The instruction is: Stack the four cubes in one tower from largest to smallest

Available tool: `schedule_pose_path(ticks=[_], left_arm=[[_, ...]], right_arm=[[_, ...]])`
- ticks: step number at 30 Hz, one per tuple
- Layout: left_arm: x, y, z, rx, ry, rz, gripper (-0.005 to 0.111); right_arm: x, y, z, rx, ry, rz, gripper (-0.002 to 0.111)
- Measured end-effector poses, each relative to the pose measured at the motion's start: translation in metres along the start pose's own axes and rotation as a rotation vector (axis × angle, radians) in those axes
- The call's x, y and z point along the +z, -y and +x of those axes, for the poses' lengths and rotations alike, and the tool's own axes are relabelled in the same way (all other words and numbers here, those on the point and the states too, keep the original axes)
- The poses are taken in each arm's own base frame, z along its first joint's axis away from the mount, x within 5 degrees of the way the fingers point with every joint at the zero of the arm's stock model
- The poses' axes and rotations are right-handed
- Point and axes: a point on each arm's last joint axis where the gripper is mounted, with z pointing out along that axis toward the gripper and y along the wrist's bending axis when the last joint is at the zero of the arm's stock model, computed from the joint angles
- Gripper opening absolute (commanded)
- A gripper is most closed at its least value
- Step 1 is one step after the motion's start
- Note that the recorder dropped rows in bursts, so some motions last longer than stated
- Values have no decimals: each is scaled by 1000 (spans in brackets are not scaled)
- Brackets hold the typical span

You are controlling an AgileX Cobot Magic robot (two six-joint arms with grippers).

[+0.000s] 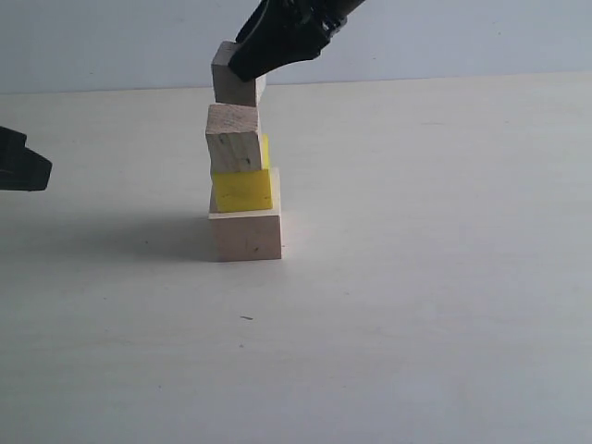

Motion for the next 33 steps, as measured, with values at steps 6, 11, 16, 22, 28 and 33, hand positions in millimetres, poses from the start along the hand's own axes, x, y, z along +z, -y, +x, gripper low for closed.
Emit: schedule_pose_path(ticks=[6,11,16,22,28,33], left_arm=[[0,0,0,0,1,-1,0],[0,0,0,0,1,-1,0],[0,0,0,0,1,-1,0],[0,0,0,0,1,-1,0],[0,0,0,0,1,-1,0],[0,0,0,0,1,-1,0]], right_arm=[[-2,-2,-3,-77,22,-2,0],[3,-4,2,-121,33,-26,0],[3,-5,-1,-144,74,-34,0],[3,-5,-1,-184,78,-33,0],[3,-5,-1,-207,79,-32,0],[6,-3,1,-214,77,-35,0]])
